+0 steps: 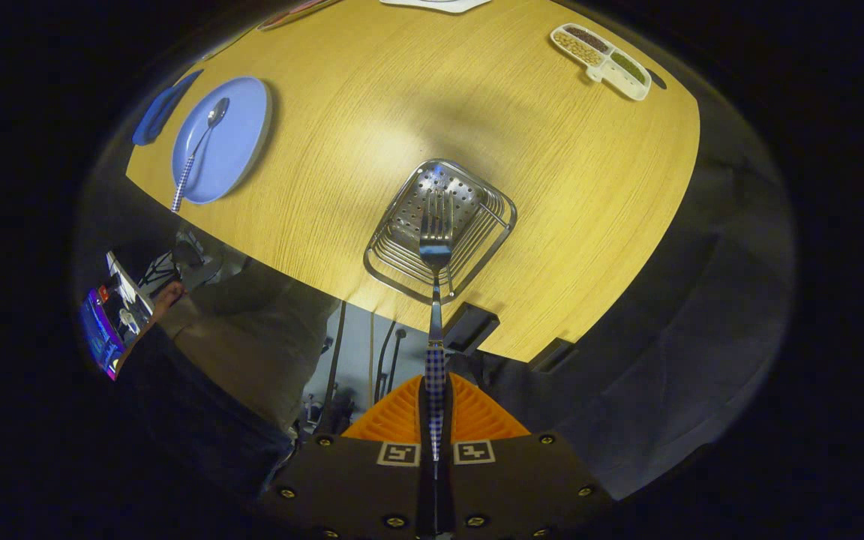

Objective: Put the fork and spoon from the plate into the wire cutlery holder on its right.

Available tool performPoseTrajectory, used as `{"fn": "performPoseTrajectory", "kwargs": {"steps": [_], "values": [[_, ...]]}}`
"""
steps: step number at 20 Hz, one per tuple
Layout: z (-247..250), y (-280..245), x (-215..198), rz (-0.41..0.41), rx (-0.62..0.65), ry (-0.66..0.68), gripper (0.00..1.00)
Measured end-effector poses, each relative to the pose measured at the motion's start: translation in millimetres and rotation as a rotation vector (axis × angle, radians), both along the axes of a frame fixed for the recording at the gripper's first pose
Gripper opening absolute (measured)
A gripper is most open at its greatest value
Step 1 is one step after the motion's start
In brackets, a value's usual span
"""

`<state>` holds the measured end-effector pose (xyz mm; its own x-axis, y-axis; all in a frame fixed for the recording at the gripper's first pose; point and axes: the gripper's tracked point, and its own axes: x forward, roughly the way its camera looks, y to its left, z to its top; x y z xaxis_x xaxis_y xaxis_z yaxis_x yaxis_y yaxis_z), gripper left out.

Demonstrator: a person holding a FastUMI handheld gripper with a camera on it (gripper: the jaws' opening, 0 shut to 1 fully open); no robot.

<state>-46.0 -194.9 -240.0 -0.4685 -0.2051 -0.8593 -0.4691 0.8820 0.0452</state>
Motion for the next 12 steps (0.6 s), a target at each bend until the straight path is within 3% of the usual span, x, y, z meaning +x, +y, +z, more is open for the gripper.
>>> {"fn": "performPoseTrajectory", "kwargs": {"steps": [8, 12], "values": [[-32.1, -0.1, 22.6, 0.044, -0.093, 0.096, 0.02], [-43.3, 8.6, 21.7, 0.028, -0.116, 0.124, 0.03]]}}
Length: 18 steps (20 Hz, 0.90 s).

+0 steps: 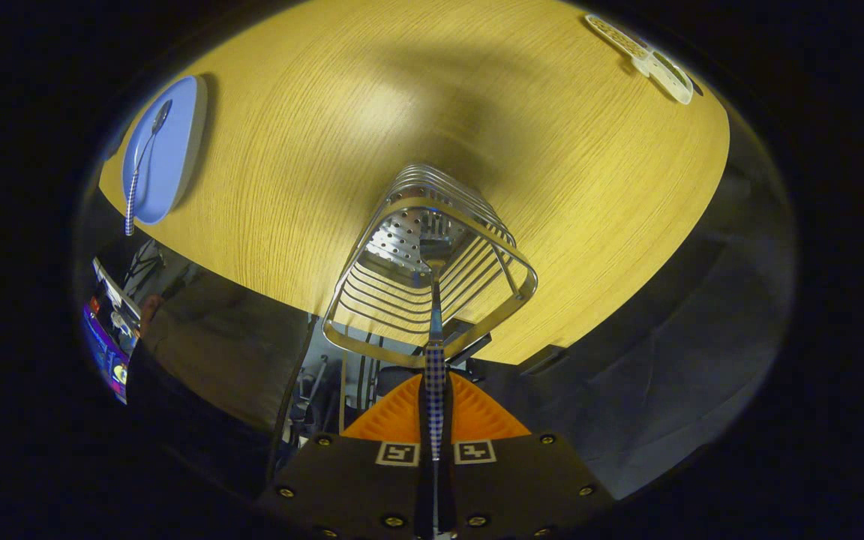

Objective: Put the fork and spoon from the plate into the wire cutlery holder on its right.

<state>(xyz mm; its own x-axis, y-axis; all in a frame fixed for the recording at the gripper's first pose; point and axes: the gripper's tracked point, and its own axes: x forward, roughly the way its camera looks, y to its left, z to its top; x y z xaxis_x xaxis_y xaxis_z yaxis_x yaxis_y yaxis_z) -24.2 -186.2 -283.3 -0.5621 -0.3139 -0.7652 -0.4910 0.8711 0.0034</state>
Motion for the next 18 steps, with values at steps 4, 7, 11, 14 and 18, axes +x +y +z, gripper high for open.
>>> {"fn": "performPoseTrajectory", "kwargs": {"steps": [4, 7, 11, 14, 18], "values": [[1.2, 4.2, 5.2, -0.018, -0.007, 0.001, 0.08], [2.9, 6.2, 8.0, -0.037, -0.01, -0.001, 0.11], [9.9, 8.5, 8.0, -0.057, -0.002, -0.003, 0.14], [25.6, 4.3, 8.6, -0.056, -0.003, -0.03, 0.18], [41.8, 4.4, 15.6, -0.078, 0.02, -0.139, 0.23]]}}
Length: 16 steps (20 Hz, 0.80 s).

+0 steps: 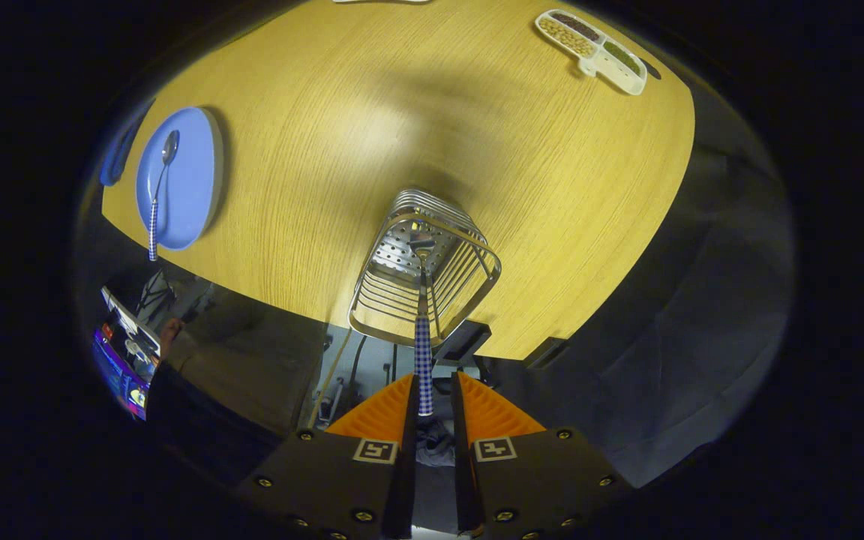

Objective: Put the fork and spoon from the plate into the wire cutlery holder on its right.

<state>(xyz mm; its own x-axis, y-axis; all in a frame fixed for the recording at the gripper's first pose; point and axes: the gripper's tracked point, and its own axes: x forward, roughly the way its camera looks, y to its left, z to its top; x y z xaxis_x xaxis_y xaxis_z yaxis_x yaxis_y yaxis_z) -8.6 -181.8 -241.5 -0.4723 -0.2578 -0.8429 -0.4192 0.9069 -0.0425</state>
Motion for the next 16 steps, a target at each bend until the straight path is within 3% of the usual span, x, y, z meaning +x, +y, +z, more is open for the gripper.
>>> {"fn": "performPoseTrajectory", "kwargs": {"steps": [9, 16], "values": [[29.3, 92.8, -20.4, -0.004, 0.117, -0.167, 0.23], [7.2, 191.8, -62.7, -0.009, 0.239, -0.154, 0.23]]}}
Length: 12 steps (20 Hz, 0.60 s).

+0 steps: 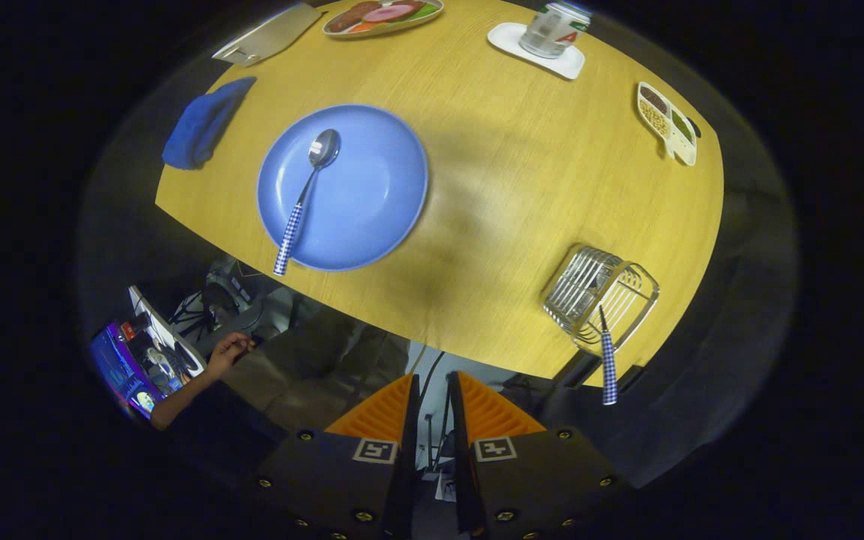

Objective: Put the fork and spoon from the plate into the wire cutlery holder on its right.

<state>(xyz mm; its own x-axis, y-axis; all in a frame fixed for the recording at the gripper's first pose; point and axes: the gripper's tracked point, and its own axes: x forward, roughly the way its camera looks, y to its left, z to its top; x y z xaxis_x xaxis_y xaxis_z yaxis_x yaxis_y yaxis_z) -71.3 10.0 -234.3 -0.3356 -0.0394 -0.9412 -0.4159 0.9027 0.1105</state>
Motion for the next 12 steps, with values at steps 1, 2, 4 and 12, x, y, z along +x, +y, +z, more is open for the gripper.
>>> {"fn": "performPoseTrajectory", "kwargs": {"steps": [1, 2, 4, 12], "values": [[-2.5, 8.0, -3.1, 0.002, 0.008, 0.001, 0.23], [-6.4, 16.7, -8.4, 0.008, 0.01, 0.001, 0.23], [-11.1, 32.3, -13.3, 0.02, 0.015, -0.003, 0.23], [-30.3, 109.5, -11.2, -0.039, 0.088, -0.026, 0.23]]}}
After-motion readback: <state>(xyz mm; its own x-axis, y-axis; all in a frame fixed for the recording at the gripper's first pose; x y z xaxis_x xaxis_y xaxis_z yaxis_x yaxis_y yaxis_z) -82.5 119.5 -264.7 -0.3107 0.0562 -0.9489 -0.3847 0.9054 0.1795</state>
